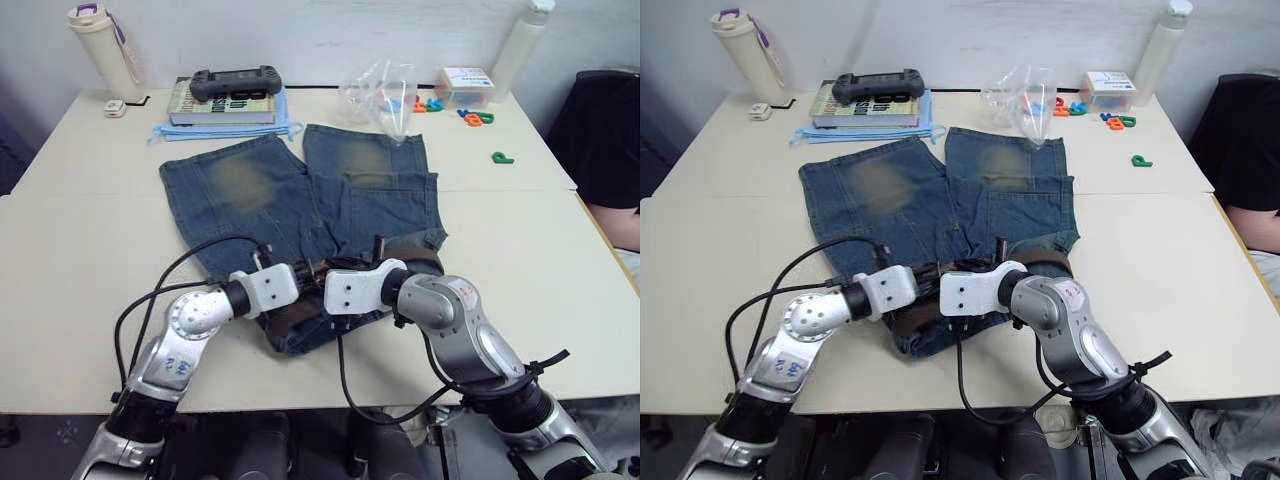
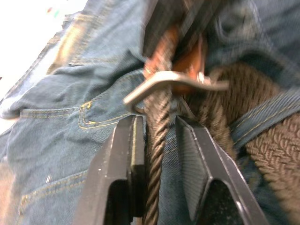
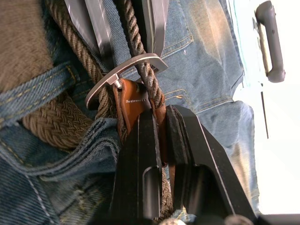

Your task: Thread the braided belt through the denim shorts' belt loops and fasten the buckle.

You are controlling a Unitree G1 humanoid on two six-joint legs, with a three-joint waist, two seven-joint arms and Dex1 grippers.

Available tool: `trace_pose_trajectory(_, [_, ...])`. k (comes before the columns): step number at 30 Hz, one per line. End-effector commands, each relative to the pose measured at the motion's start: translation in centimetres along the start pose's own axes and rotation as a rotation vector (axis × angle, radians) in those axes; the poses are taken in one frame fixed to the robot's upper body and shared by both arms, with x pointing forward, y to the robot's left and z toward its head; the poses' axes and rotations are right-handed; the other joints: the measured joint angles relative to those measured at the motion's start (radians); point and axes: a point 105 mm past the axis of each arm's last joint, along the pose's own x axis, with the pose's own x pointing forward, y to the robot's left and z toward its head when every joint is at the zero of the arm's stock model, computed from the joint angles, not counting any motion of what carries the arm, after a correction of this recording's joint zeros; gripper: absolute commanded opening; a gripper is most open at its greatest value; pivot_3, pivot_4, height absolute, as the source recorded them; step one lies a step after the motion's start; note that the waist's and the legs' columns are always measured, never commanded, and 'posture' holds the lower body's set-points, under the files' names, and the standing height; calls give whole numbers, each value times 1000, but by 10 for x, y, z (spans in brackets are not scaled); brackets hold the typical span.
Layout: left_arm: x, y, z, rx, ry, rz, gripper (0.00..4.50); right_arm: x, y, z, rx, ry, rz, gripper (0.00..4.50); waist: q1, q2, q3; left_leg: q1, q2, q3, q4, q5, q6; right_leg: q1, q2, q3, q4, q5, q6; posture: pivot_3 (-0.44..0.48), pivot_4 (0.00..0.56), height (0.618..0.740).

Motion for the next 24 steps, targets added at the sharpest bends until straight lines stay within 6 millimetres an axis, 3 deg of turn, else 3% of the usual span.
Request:
trace_pose_trajectory(1, [-42, 5, 24, -140, -150, 9, 1329, -8, -12, 0, 29, 5, -64, 0, -8, 0, 0, 0, 0, 0, 0, 0, 0, 0, 0, 0, 0, 0, 0, 0, 150, 667])
trace_pose_trajectory(6, [-60, -12, 22, -233, -126, -63, 1329, -12, -16, -6, 40, 27, -81, 0, -9, 0, 0, 0, 0, -2, 1, 0, 0, 2, -1, -1, -1, 0, 0, 0, 150, 667])
trace_pose_trajectory(13, [-41, -33, 11, -326, -37, -131, 1329, -13, -17, -5, 49, 27, -85, 0, -5, 0, 0, -1, 0, -3, 1, 0, 0, 1, -1, -2, -1, 0, 0, 0, 150, 667])
trace_pose_trajectory(18, [-28, -46, -11, -348, 94, -166, 1329, -14, -21, -1, 63, 13, -96, 0, -5, 0, 0, -1, -1, -3, 0, 0, 0, 1, 0, -2, -1, 0, 0, 0, 150, 667])
trace_pose_trajectory(24, [-39, -54, -43, -241, 271, -212, 1329, -25, -38, -5, 91, 8, -138, 0, -15, 1, 0, 0, 0, -3, 0, 0, 0, 1, 0, -2, -1, 0, 0, 0, 150, 667])
